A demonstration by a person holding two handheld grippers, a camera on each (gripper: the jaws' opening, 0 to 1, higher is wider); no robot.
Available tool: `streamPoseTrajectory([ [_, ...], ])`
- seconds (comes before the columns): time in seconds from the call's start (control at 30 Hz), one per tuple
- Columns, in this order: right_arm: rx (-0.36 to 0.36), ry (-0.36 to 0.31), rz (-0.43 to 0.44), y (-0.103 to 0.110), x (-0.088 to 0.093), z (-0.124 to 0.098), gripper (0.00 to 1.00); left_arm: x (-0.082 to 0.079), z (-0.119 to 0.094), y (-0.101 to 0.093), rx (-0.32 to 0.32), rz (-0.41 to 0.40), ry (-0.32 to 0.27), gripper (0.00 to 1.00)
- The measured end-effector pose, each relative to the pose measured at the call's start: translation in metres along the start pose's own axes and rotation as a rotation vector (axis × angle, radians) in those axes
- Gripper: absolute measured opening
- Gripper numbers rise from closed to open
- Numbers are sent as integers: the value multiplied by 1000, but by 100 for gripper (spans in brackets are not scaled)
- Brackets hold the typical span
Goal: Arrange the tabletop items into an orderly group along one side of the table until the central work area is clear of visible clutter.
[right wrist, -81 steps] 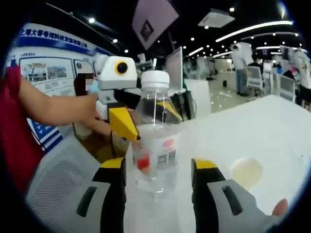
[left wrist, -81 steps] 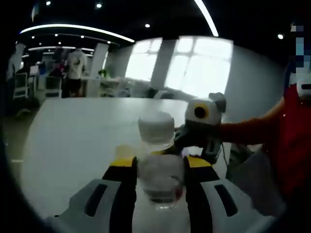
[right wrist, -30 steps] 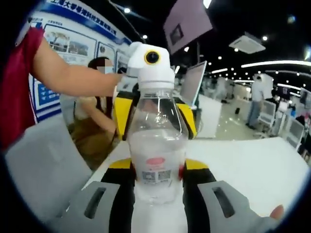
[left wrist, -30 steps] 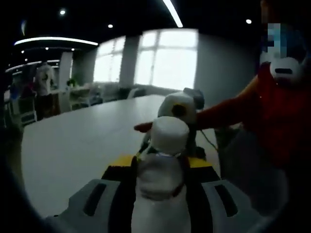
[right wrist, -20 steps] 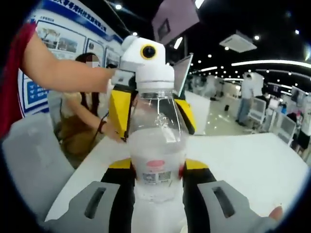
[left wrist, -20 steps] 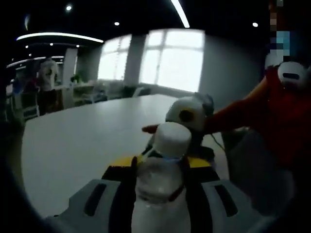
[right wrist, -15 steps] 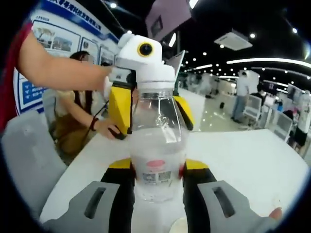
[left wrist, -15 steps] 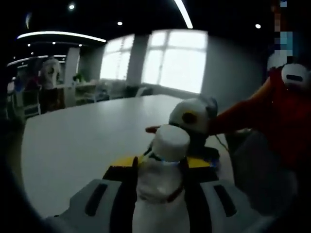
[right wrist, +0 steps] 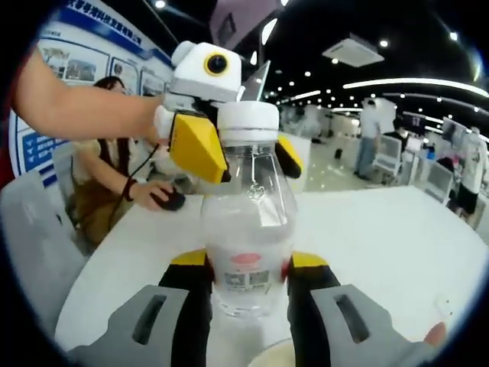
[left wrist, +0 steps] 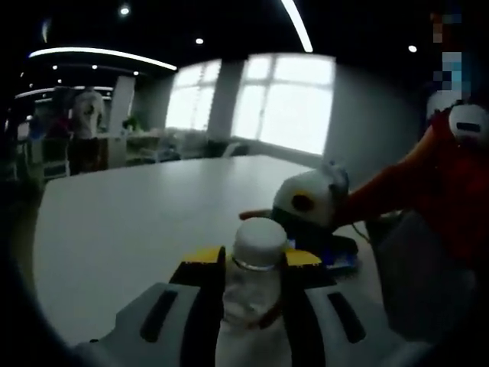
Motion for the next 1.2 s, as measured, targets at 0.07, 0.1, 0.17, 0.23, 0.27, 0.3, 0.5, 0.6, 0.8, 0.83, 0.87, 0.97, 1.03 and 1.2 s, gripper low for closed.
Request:
streamPoseTrajectory([
  [0.07,1,-2,-2,-1,2,2,37,1,1,1,-2,1,3,25],
  [0.1,0,-1,-1,-1,3,2,37,2,1,1,-2,1,6,25],
  [0.17,3,9,-6,-2,7,3,37,5,4,2,-2,5,17,25],
  [0.23,6,23,-21,-2,10,5,37,8,7,3,-3,7,28,25],
  [0.27,10,27,-20,-4,11,5,37,9,7,4,-5,8,29,25],
  [0.3,11,28,-18,-4,12,6,37,9,7,4,-5,6,27,25],
  [0.5,22,62,-6,-5,20,7,37,11,14,4,3,7,30,24],
  [0.6,37,80,-9,-8,23,7,37,12,16,5,2,7,32,24],
  [0.8,85,101,13,-16,26,7,37,4,17,9,6,-6,1,22],
  [0.83,95,105,3,-17,26,7,37,4,18,8,8,-6,2,22],
  [0.87,94,104,9,-17,26,6,37,3,18,8,9,-4,2,22],
  [0.97,91,104,16,-17,27,6,37,3,19,7,12,-5,2,22],
  [1.03,86,108,23,-17,27,6,37,3,19,7,13,-6,3,22],
  [1.2,76,115,39,-15,28,5,37,3,20,5,14,-9,5,22],
])
Point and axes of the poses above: the point that each gripper's makers call its tool centre point, and the gripper's own axes: z roughly forward along the fingers, y roughly to its left, x roughly out of its underside, the point moved 1 cm from there along -z, roughly backward along the fingers, and after that the axes turned 5 degrees about y, right-handed, at the moved point
